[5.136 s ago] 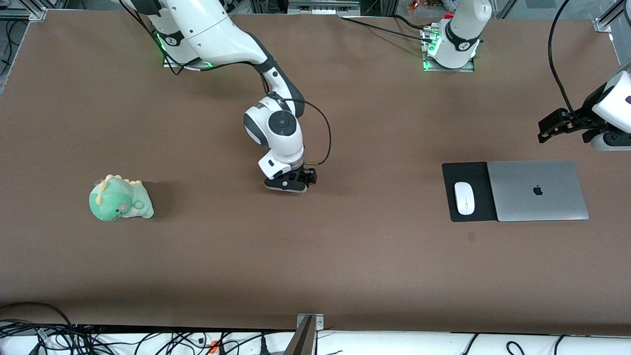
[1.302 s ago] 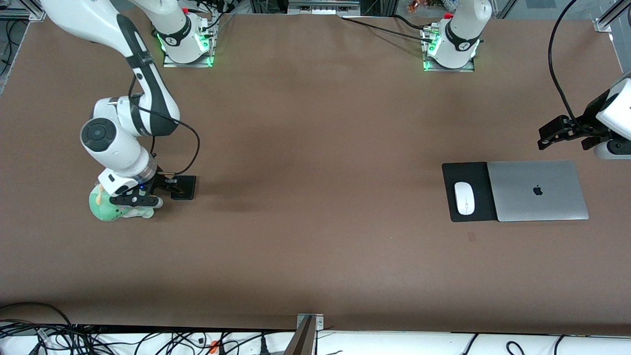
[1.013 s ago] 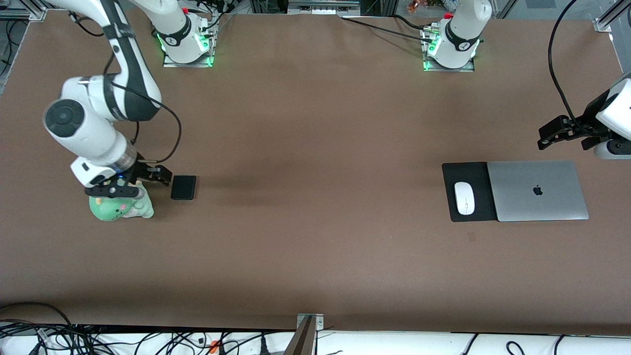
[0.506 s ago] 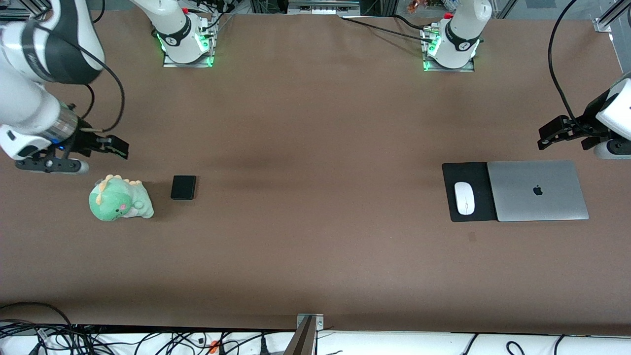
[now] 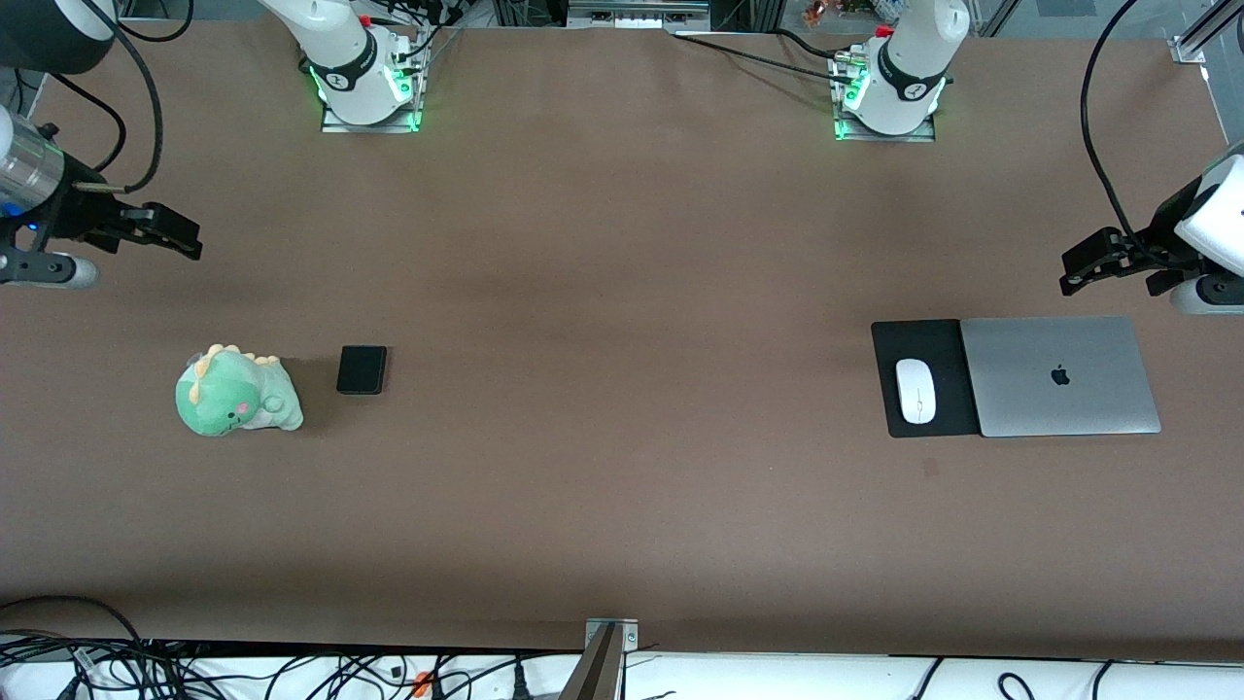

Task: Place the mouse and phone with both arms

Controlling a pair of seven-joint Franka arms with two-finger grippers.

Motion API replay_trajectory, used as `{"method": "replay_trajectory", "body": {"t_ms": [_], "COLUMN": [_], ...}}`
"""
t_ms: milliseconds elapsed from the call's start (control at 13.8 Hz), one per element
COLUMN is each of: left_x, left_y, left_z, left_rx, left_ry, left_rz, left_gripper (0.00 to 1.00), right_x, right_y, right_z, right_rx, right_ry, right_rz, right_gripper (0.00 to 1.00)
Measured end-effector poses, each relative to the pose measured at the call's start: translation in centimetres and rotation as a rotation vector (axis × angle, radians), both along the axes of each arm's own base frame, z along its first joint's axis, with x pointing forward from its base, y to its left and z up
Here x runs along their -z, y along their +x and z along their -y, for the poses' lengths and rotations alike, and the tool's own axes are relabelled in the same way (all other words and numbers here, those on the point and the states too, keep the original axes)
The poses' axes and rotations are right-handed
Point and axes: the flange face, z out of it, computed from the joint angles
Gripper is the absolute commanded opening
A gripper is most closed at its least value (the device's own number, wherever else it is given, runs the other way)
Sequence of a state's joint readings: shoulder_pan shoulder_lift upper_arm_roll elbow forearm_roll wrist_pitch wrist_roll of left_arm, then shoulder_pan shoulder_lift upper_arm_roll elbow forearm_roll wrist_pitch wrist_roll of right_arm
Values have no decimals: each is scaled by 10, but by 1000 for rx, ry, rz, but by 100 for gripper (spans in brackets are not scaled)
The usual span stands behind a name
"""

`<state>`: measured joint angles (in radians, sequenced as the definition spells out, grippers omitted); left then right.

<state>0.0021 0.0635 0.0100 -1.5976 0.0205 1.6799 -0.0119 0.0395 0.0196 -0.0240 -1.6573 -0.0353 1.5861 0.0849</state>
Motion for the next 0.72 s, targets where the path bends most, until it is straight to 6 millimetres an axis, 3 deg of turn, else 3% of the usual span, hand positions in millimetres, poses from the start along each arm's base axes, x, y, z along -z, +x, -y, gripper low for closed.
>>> {"method": "replay_trajectory", "body": {"t_ms": [723], "left_x": [0], "left_y": [0], "left_z": [0], "left_rx": [0], "left_ry": [0], "left_rz": [0], "left_gripper": [100], "right_x": [-50], "right_y": [-30], "right_z": [4], "right_rx": [19], "right_ry": [48], "right_rz": [63], "right_gripper": [100]}}
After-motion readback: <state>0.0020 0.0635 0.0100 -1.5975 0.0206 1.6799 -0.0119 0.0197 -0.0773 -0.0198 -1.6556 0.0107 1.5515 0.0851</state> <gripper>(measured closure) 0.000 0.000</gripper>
